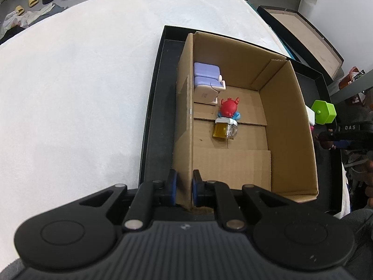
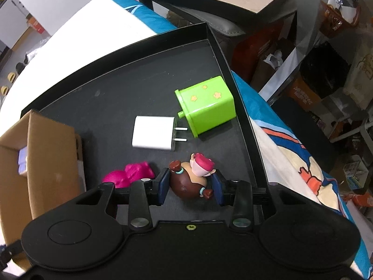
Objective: Organize rigid objects
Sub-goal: 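Carry the doll figure over the box with the right tool and lower it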
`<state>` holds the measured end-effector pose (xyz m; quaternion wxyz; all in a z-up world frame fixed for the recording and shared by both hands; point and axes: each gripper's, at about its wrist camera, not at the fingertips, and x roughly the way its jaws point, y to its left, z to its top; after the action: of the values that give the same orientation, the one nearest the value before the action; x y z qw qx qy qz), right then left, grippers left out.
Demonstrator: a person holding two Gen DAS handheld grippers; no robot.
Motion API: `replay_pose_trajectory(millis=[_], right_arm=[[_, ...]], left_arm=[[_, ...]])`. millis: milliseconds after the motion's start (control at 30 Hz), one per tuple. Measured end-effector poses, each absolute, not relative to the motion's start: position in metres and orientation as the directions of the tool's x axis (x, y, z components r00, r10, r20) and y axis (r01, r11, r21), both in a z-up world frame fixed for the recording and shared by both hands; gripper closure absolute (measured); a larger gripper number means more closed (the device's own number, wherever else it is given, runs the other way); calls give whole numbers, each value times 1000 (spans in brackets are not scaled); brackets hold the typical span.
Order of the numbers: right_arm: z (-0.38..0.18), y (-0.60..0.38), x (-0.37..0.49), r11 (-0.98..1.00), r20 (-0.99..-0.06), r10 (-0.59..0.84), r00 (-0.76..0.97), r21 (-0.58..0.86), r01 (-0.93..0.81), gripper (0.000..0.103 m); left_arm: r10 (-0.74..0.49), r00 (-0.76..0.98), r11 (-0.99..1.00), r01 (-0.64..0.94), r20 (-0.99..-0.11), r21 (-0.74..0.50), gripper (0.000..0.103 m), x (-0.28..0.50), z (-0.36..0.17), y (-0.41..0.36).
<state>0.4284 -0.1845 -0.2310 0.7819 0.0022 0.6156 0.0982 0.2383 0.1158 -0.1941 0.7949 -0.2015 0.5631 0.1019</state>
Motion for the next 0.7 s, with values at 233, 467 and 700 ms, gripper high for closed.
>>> replay_pose_trajectory(millis=[233,467,700], right_arm=[[-216,-182,414,972,-955,166,247,116,-204,65],[-196,-172,399,948,-942,196,271,111,-297,65],[-178,-150,389,908,-930,229,287,97,-408,65]], left_arm=[[-58,348,902,-384,-936,-198,92,237,-193,115],[-57,353,900,-386,-934,-201,92,237,-192,115],[-66,358,898,-385,-931,-212,91,236,-192,117]])
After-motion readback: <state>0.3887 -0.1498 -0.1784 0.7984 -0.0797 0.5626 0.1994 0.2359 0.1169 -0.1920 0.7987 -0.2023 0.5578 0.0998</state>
